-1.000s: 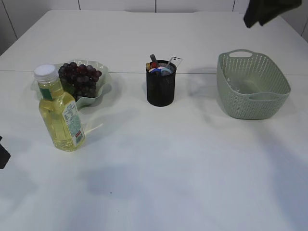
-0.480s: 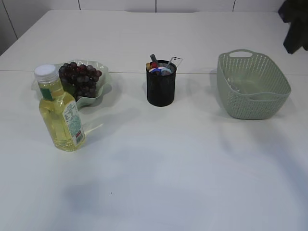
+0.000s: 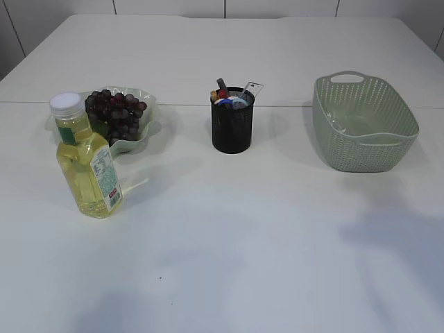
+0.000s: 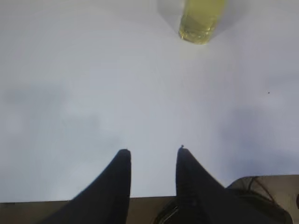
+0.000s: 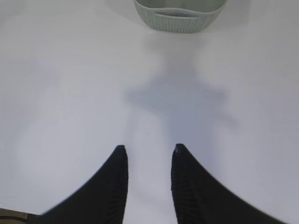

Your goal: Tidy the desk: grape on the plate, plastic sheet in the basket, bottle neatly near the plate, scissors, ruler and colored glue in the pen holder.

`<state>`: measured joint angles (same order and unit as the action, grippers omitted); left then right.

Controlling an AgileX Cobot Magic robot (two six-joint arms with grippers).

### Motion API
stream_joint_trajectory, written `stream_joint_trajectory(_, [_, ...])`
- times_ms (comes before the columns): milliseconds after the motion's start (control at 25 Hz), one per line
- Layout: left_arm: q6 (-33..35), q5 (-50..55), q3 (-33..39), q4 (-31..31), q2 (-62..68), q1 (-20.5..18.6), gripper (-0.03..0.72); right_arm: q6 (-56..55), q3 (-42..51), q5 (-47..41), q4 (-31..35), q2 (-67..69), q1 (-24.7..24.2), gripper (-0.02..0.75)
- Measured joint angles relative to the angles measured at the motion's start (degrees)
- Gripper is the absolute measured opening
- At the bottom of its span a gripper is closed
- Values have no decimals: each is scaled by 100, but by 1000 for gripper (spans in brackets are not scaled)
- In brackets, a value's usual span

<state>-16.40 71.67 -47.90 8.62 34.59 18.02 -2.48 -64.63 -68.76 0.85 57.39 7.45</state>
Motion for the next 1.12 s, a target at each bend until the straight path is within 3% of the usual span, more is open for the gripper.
stream_joint_trajectory(280, [1, 84, -4, -34, -1007, 0, 242, -96, 624, -263, 0, -1948, 0, 269])
stream_joint_trajectory(760, [-1, 98, -4, -148, -1878, 0, 242, -94, 695, -424, 103, -4347, 0, 269])
stream_joint_trajectory(1120, [-11, 115, 136, -45, -2844, 0, 251, -94, 1291, -445, 1401, -5172, 0, 269])
